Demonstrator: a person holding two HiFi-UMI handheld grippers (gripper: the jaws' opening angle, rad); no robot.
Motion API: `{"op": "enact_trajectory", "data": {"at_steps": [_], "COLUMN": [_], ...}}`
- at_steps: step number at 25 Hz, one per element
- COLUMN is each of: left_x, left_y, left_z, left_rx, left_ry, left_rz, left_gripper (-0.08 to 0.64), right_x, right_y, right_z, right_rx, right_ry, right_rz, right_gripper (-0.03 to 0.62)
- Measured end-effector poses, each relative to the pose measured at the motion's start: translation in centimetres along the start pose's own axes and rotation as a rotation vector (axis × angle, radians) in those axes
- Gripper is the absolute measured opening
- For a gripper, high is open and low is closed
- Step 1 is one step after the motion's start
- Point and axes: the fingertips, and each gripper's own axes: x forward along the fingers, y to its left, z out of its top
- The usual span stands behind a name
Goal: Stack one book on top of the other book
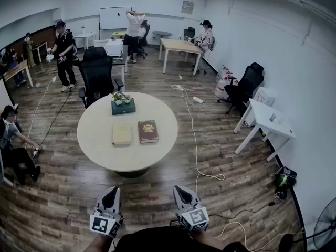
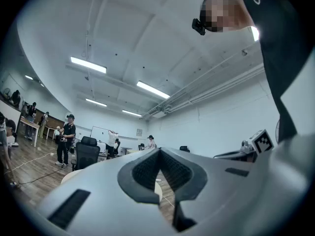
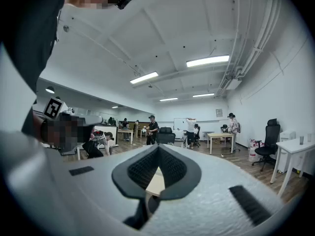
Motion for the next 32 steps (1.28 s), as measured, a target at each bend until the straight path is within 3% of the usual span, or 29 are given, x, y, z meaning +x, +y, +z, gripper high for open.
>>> {"op": "enact_trajectory", "data": {"at_steps": [5,10,18,32], "left_x": [0.0,-0.2,0.1,6.7], "left_y": [0.2,0.4,0.2,-3.6], "left_z": [0.1,-1.3,-2.3,-4.3], "left_rx": [-0.003,-0.010,-0.009,0.048], "left_ry": [-0.003,0.062,0.039,0.054], "left_rz": [0.007,0.022,0.017,0.108], "left_gripper": [0.005,0.005,0.005,0.005], "right_x": [0.2,0.3,0.1,1.3], "right_y": [0.6,0.5,0.0,-8.6], "right_z": [-0.7,-0.8,-0.7,-2.9], "right_rx": [0.010,0.034,0.059,0.086], "right_ry": [-0.006,0.001,-0.061,-0.082], "right_rz": [0.026,0.016,0.062,0.124], "right_gripper": [0.002,0.002,0.006,0.005]}}
